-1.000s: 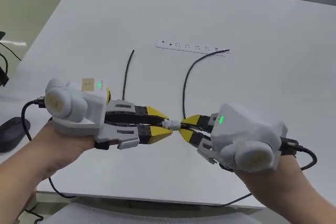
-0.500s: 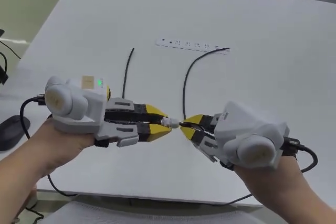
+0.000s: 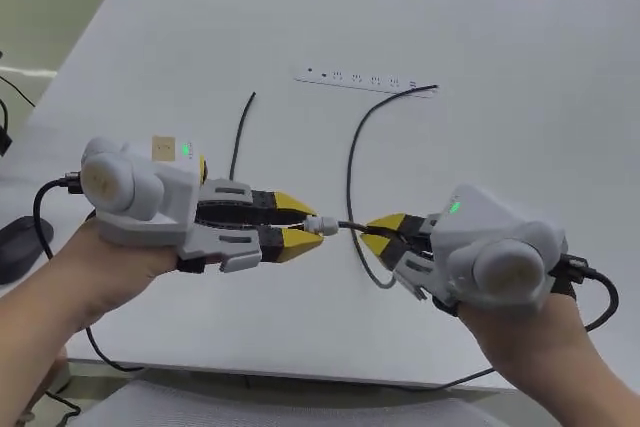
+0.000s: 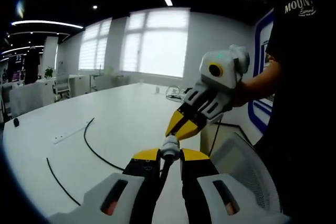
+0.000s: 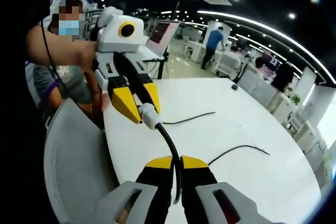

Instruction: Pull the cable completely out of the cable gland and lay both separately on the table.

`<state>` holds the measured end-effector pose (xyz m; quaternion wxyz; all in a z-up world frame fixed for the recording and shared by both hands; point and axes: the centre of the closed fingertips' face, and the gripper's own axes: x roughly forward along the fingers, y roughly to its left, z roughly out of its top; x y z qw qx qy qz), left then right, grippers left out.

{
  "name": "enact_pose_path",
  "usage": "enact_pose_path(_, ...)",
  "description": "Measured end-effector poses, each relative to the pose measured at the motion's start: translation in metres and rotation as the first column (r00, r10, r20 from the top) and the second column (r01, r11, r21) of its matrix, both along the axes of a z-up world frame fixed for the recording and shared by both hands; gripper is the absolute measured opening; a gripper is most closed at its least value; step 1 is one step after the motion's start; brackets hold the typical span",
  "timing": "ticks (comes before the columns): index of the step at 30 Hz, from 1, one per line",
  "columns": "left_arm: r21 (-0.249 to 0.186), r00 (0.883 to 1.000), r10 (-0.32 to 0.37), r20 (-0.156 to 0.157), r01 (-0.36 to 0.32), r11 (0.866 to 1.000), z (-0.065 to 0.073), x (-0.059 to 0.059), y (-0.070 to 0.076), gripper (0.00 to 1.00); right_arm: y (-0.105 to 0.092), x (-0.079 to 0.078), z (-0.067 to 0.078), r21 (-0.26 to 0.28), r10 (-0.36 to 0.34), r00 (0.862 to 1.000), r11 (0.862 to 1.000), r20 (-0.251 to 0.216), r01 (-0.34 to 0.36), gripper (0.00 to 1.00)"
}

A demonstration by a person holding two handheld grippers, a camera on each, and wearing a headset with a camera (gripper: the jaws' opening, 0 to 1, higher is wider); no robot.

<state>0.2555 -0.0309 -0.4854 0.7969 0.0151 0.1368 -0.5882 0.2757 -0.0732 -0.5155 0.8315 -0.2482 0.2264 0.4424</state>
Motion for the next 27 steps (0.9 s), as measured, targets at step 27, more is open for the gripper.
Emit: enact_pose_path(27, 0.017, 0.999, 0.008, -0.054, -0.007, 1.000, -0.009, -0.006, -0.007, 0.15, -0.046, 0.004, -0.034, 0.001, -0.167, 0.976, 0.986, -0.141, 0.169, 0.00)
